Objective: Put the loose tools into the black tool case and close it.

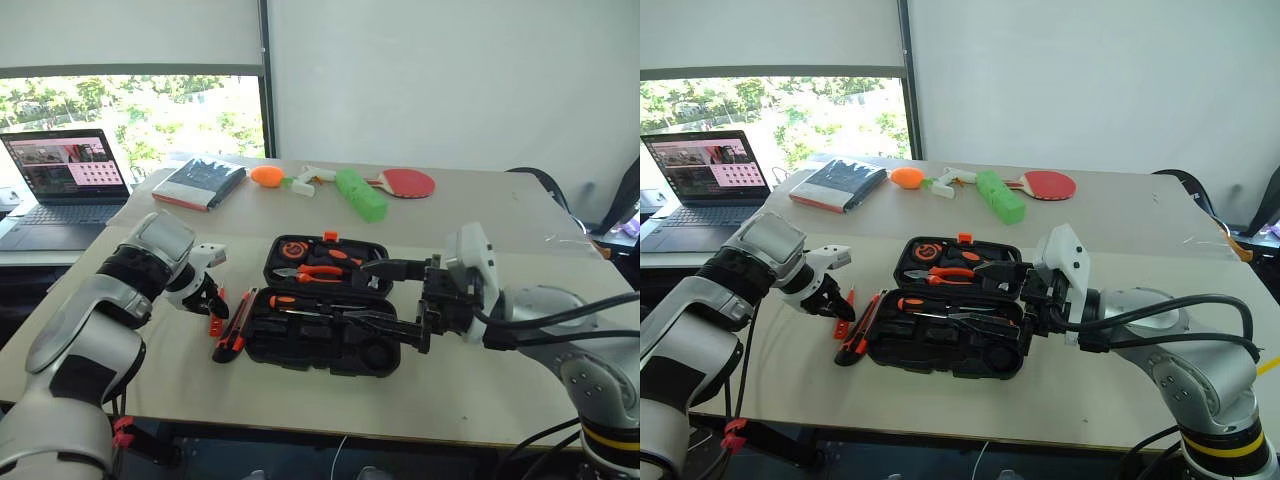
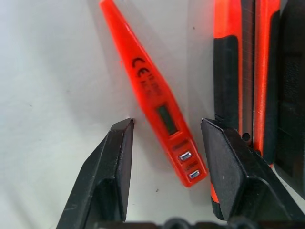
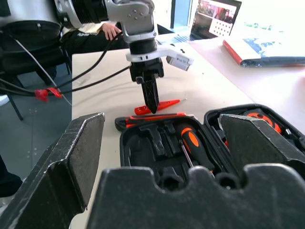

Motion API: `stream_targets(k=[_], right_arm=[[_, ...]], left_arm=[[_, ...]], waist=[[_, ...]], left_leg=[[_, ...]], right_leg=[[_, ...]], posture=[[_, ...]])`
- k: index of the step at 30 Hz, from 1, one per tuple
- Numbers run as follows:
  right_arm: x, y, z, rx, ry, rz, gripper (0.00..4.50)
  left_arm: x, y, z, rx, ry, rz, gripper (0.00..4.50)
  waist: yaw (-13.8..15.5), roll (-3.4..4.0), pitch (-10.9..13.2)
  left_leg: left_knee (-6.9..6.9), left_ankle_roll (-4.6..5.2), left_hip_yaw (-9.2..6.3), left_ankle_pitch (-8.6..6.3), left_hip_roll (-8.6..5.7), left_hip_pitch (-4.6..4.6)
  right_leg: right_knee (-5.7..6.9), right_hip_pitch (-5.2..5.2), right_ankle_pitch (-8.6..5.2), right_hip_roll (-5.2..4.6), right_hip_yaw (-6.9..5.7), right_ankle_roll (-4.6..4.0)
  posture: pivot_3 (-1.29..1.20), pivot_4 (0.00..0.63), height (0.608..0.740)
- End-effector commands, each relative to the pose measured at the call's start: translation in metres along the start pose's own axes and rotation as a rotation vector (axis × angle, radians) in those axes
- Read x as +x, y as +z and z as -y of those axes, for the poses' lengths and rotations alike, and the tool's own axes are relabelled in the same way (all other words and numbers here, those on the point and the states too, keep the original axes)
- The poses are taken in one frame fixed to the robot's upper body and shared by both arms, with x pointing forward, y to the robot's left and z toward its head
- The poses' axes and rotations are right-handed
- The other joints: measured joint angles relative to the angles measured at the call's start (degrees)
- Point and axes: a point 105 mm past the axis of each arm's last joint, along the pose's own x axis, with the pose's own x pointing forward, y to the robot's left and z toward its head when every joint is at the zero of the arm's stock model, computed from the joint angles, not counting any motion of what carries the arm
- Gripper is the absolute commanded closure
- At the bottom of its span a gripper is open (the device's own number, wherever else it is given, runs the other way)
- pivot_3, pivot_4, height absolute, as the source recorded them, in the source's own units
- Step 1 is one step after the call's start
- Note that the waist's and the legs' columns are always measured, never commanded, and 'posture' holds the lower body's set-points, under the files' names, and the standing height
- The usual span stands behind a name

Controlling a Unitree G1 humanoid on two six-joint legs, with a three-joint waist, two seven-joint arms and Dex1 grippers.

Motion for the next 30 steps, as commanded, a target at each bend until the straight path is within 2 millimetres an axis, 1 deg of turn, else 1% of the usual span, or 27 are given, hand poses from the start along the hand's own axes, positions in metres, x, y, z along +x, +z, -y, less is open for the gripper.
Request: stream_targets(k=[1,5,10,13,17,22,23,24,26,27,28,30], right_arm=[[-0.004,0.011,0.001,-0.026,0.001,0.018,0.00],[-0.004,0.012,0.003,-0.023,0.005,0.013,0.00],[-0.006,0.013,0.003,-0.013,0.023,-0.008,0.00],[-0.007,0.013,0.004,-0.009,0.031,-0.017,0.00],[-0.005,0.015,0.005,-0.009,0.043,-0.019,0.00],[-0.002,0.017,0.007,-0.012,0.044,-0.013,0.00],[-0.002,0.017,0.007,-0.012,0.044,-0.012,0.00],[-0.001,0.017,0.007,-0.012,0.043,-0.010,0.00],[-0.001,0.016,0.007,-0.010,0.042,-0.008,0.00],[0.000,0.017,0.006,-0.010,0.042,-0.007,0.00],[0.000,0.016,0.006,-0.009,0.040,-0.006,0.00],[-0.001,0.016,0.006,-0.008,0.037,-0.005,0.00]], left_arm=[[0.004,-0.004,-0.010,-0.023,0.055,-0.017,2.12],[0.006,-0.003,-0.006,-0.017,0.052,-0.023,2.12],[-0.007,0.010,0.005,-0.019,0.027,0.018,2.12],[-0.011,0.013,0.003,-0.019,0.036,0.031,2.12],[-0.006,0.007,0.000,-0.033,0.044,0.012,2.12],[0.005,-0.008,0.005,-0.035,0.031,-0.044,2.12],[0.007,-0.011,0.006,-0.034,0.029,-0.053,2.62],[0.009,-0.014,0.007,-0.036,0.025,-0.066,2.81],[0.012,-0.019,0.007,-0.032,0.027,-0.079,3.57],[0.012,-0.020,0.007,-0.031,0.029,-0.079,3.86],[0.012,-0.021,0.007,-0.029,0.031,-0.079,4.09],[0.012,-0.020,0.007,-0.028,0.033,-0.075,4.09]], waist=[[0.00,0.02,-0.01],[0.02,0.04,-0.03],[0.05,0.04,-0.02],[0.07,0.03,-0.02],[0.09,0.03,-0.02],[0.01,0.03,-0.02],[0.00,0.04,-0.02],[-0.04,0.04,-0.02],[-0.04,0.05,-0.03],[0.00,0.05,-0.03],[0.02,0.05,-0.03],[0.03,0.05,-0.03]], left_leg=[[0.00,0.00,0.00,0.00,-0.01,0.01],[0.00,0.00,-0.02,0.00,-0.01,0.03],[0.02,0.00,-0.04,0.00,-0.03,0.03],[0.02,0.01,-0.07,0.00,-0.03,-0.05],[0.01,0.01,-0.09,0.00,-0.03,-0.12],[0.01,0.01,-0.11,0.00,-0.03,-0.11],[0.01,0.01,-0.12,0.00,-0.03,-0.11],[0.00,0.01,-0.12,0.00,-0.03,-0.10],[0.00,0.01,-0.15,-0.01,-0.03,-0.09],[0.00,0.01,-0.15,-0.01,-0.03,-0.08],[0.00,0.01,-0.16,-0.01,-0.03,-0.07],[0.00,0.01,-0.16,-0.01,-0.04,-0.06]], right_leg=[[0.00,0.01,0.00,0.00,0.00,0.00],[0.02,0.04,0.00,0.00,0.00,0.00],[0.02,0.05,0.00,-0.01,0.00,0.00],[-0.04,0.02,0.00,-0.01,-0.02,0.01],[-0.08,-0.02,0.00,-0.01,-0.04,0.01],[-0.07,-0.02,0.00,-0.01,-0.05,0.01],[-0.07,-0.02,0.00,-0.01,-0.05,0.01],[-0.07,-0.02,0.00,-0.01,-0.05,0.01],[-0.06,-0.02,0.00,-0.01,-0.04,0.01],[-0.06,-0.01,0.00,-0.01,-0.04,0.01],[-0.06,-0.01,0.00,-0.01,-0.04,0.01],[-0.06,0.02,-0.01,-0.03,-0.04,0.02]], posture=[[0.00,0.150,0.736],[0.00,0.150,0.736],[0.00,0.150,0.736],[0.00,0.150,0.736],[0.00,0.150,0.736],[0.00,0.150,0.736],[0.00,0.150,0.736],[0.00,0.150,0.736],[0.00,0.150,0.736],[0.00,0.150,0.736],[0.00,0.150,0.736],[0.00,0.150,0.736]])
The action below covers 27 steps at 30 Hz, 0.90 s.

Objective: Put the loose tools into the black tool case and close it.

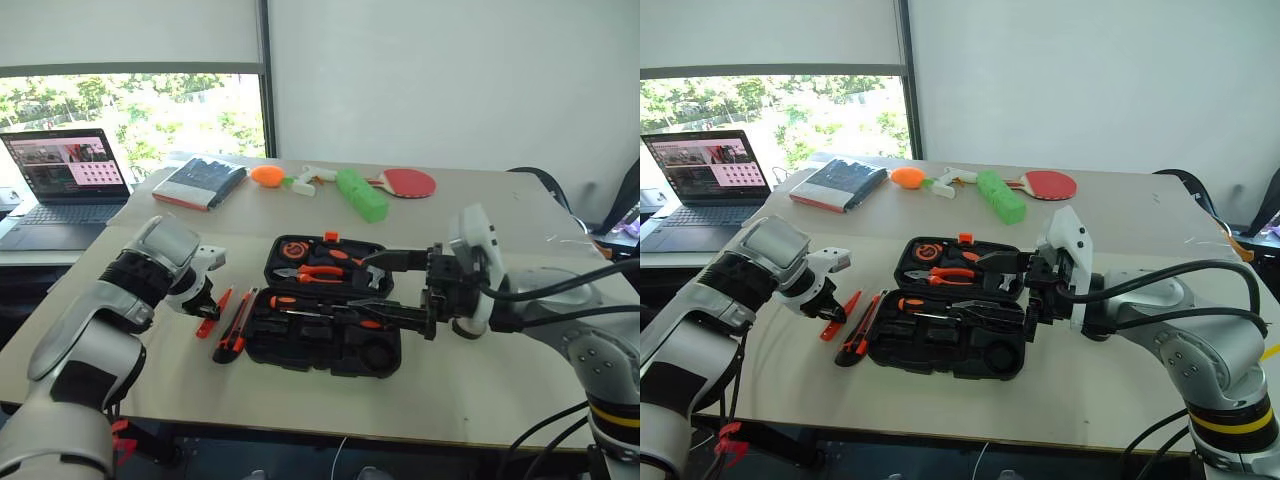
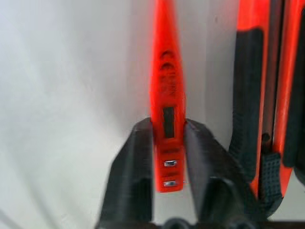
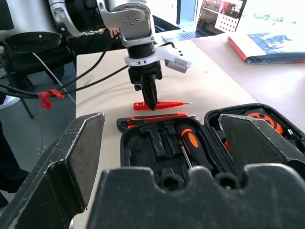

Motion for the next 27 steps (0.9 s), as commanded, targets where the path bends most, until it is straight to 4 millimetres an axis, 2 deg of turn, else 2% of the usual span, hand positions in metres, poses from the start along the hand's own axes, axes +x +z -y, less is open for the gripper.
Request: stream_targets(k=[1,6,11,13,15,19,22,24,27], right_arm=[[0.000,0.009,-0.004,-0.035,0.002,0.022,0.00],[-0.004,0.003,-0.004,-0.024,-0.010,0.005,0.00],[-0.010,-0.015,-0.008,-0.050,-0.020,-0.074,0.00],[-0.014,-0.021,-0.010,-0.045,-0.024,-0.096,0.00],[-0.018,-0.024,-0.012,-0.033,-0.027,-0.109,0.00],[-0.030,-0.031,-0.018,0.004,-0.037,-0.135,0.00],[-0.035,-0.038,-0.020,0.006,-0.066,-0.160,0.00],[-0.036,-0.043,-0.022,-0.001,-0.082,-0.173,0.00],[-0.036,-0.047,-0.023,-0.005,-0.101,-0.181,0.00]], left_arm=[[0.010,-0.012,0.002,-0.030,-0.024,-0.055,4.09],[0.009,-0.006,-0.017,0.014,0.026,-0.002,4.09],[0.000,0.014,-0.031,0.268,0.019,0.139,4.09],[-0.009,0.025,-0.038,0.428,0.016,0.245,4.09],[-0.020,0.032,-0.038,0.482,-0.049,0.334,4.09],[-0.047,0.048,-0.017,0.680,-0.190,0.448,4.09],[-0.067,0.057,0.018,0.900,-0.320,0.456,4.09],[-0.070,0.056,0.035,1.082,-0.347,0.419,4.09],[-0.068,0.056,0.057,1.249,-0.370,0.384,4.09]], waist=[[0.00,0.00,0.00],[0.04,0.12,-0.07],[0.14,0.16,-0.09],[0.11,0.16,-0.09],[0.11,0.12,-0.07],[0.45,0.06,-0.04],[1.30,-0.02,0.00],[1.69,-0.02,0.00],[1.56,-0.02,0.00]], left_leg=[[0.00,0.00,0.01,0.00,-0.01,0.00],[0.00,0.00,0.03,0.00,-0.02,0.03],[0.01,-0.03,0.04,0.03,-0.03,0.13],[0.03,-0.03,0.03,0.05,-0.03,0.12],[0.03,-0.03,0.03,0.05,-0.02,0.09],[0.04,-0.02,0.04,0.04,-0.02,-0.11],[0.06,0.01,0.04,0.02,-0.01,-0.30],[0.08,0.03,0.03,0.01,-0.03,-0.44],[0.10,0.08,0.03,-0.02,-0.10,-0.46]], right_leg=[[0.00,0.00,0.00,0.00,0.00,0.00],[0.01,0.02,0.00,0.00,0.00,0.00],[0.11,0.09,0.01,0.00,0.00,-0.04],[0.10,0.08,0.02,0.00,0.00,-0.05],[0.09,0.06,0.02,0.01,0.00,-0.06],[-0.04,-0.03,0.02,-0.01,-0.05,-0.04],[-0.28,-0.03,0.04,-0.04,-0.19,0.03],[-0.48,0.00,0.09,-0.07,-0.25,0.10],[-0.56,0.04,0.11,-0.14,-0.22,0.16]], posture=[[0.00,0.150,0.736],[0.00,0.150,0.736],[0.00,0.150,0.736],[0.00,0.150,0.736],[0.00,0.150,0.736],[0.00,0.150,0.736],[0.00,0.150,0.736],[0.00,0.150,0.736],[0.00,0.150,0.736]])
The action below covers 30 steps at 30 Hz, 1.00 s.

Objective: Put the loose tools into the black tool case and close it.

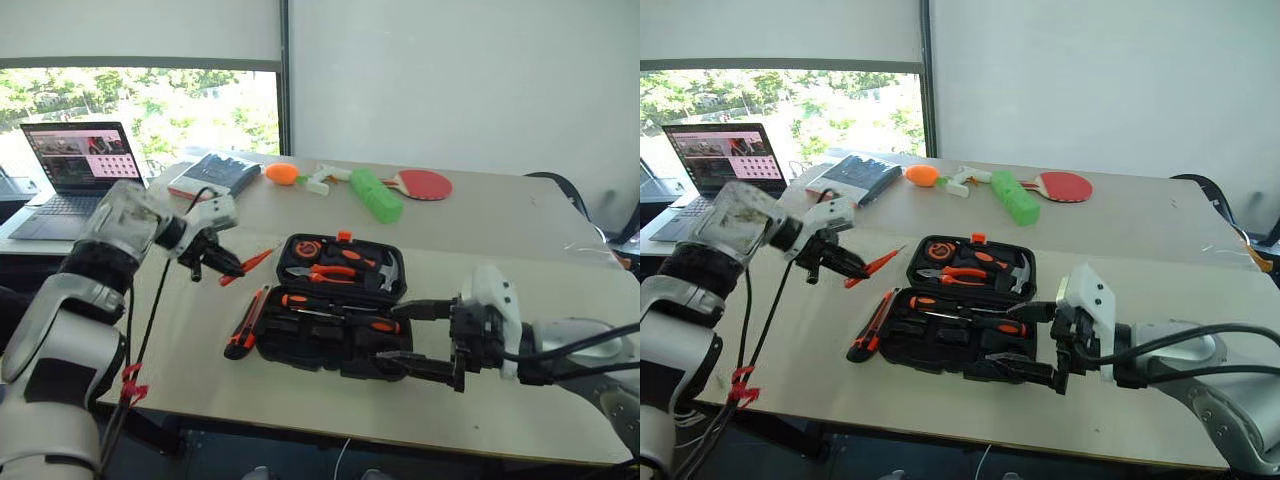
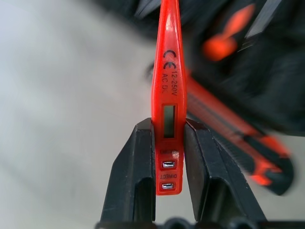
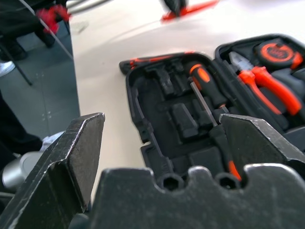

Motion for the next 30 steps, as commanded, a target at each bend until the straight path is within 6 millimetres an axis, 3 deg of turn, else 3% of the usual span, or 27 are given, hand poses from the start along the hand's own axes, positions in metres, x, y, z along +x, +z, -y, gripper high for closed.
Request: stream_targets(k=[1,6,9,14,21,30], right_arm=[[-0.002,0.008,-0.001,-0.065,-0.044,0.028,0.00],[-0.003,0.005,-0.003,-0.055,-0.084,0.032,0.00],[-0.004,0.003,-0.003,-0.050,-0.105,0.030,0.00],[-0.004,0.004,-0.002,-0.034,-0.138,0.059,0.00],[-0.003,0.004,0.001,-0.028,-0.154,0.063,0.00],[0.000,0.005,0.002,-0.021,-0.161,0.075,0.00]], left_arm=[[0.013,0.028,0.013,0.203,-0.094,-0.031,4.09],[0.046,0.040,0.024,0.281,-0.162,-0.107,4.09],[0.063,0.042,0.029,0.238,-0.189,-0.128,4.09],[0.073,0.024,0.035,0.309,-0.199,-0.241,4.09],[0.083,0.020,0.047,0.286,-0.240,-0.254,4.09],[0.096,0.015,0.044,0.278,-0.225,-0.283,4.09]], waist=[[-0.18,0.00,0.00],[-0.49,-0.01,0.00],[-0.38,0.00,0.00],[-0.84,0.00,0.00],[-0.57,0.01,-0.01],[-0.33,0.06,-0.06]], left_leg=[[0.01,0.00,-0.01,0.00,0.00,0.00],[0.08,0.00,-0.08,0.00,0.00,0.01],[0.08,0.01,-0.12,0.00,0.00,0.06],[0.09,0.02,-0.15,0.00,0.00,0.05],[0.13,0.02,-0.17,0.00,-0.02,0.05],[0.13,0.02,-0.17,0.00,-0.04,0.14]], right_leg=[[0.00,0.00,0.01,0.00,0.01,0.02],[0.09,0.01,0.03,0.03,0.02,0.04],[0.09,0.04,0.03,0.07,0.05,0.05],[0.10,0.04,0.04,0.08,0.08,0.06],[0.10,0.07,0.04,0.07,0.07,0.07],[0.10,0.15,0.04,0.07,0.08,0.07]], posture=[[0.00,0.150,0.736],[0.00,0.150,0.736],[0.00,0.150,0.736],[0.00,0.150,0.736],[0.00,0.150,0.736],[0.00,0.150,0.736]])
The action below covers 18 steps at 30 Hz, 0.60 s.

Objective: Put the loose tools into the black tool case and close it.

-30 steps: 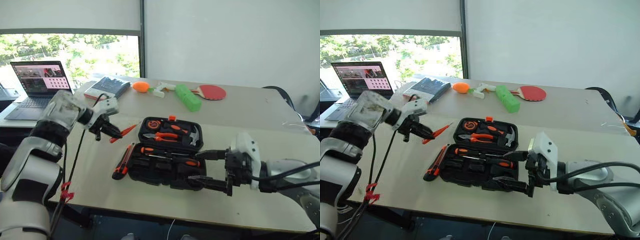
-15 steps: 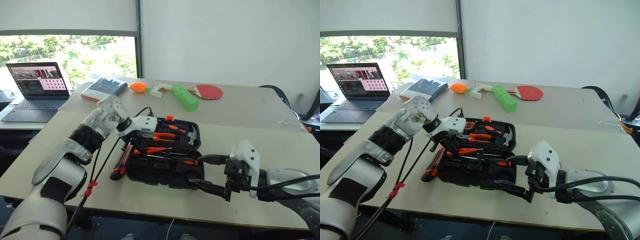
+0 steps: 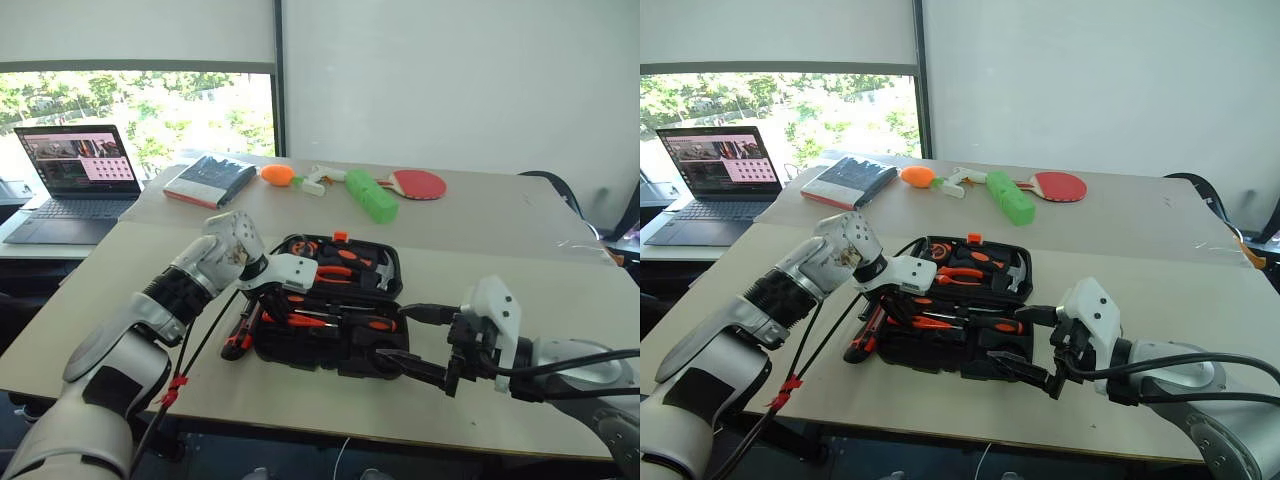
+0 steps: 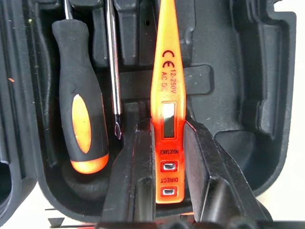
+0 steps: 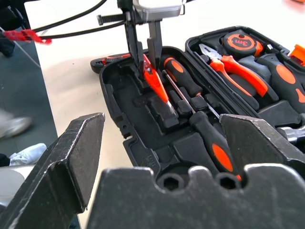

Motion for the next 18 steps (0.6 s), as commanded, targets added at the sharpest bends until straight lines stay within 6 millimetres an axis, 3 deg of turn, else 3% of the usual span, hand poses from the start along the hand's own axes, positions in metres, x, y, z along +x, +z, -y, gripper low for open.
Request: stream_targets(k=[1,16,18], right_arm=[[-0.0003,0.0080,-0.0010,-0.031,-0.003,0.034,0.00],[0.0033,0.0063,0.0017,-0.029,-0.018,0.037,0.00],[0.0049,0.0063,0.0021,-0.028,-0.019,0.041,0.00]], left_arm=[[0.0079,-0.0032,-0.0028,-0.002,0.002,-0.021,4.09],[0.0090,-0.0054,-0.0034,-0.041,-0.016,-0.028,4.09],[0.0041,0.0008,-0.0025,-0.050,-0.016,0.003,3.09]], waist=[[-0.01,0.01,-0.01],[-0.06,0.09,-0.11],[-0.14,0.08,-0.11]], left_leg=[[0.00,0.00,0.00,0.00,-0.01,0.06],[-0.01,0.02,-0.04,-0.01,-0.02,0.30],[-0.01,0.02,-0.05,-0.01,-0.02,0.30]], right_leg=[[0.00,0.05,0.00,0.00,0.00,0.00],[0.01,0.28,0.00,0.00,0.02,0.00],[0.01,0.28,0.00,0.01,0.02,0.00]], posture=[[0.00,0.150,0.736],[0.00,0.150,0.736],[0.00,0.150,0.736]])
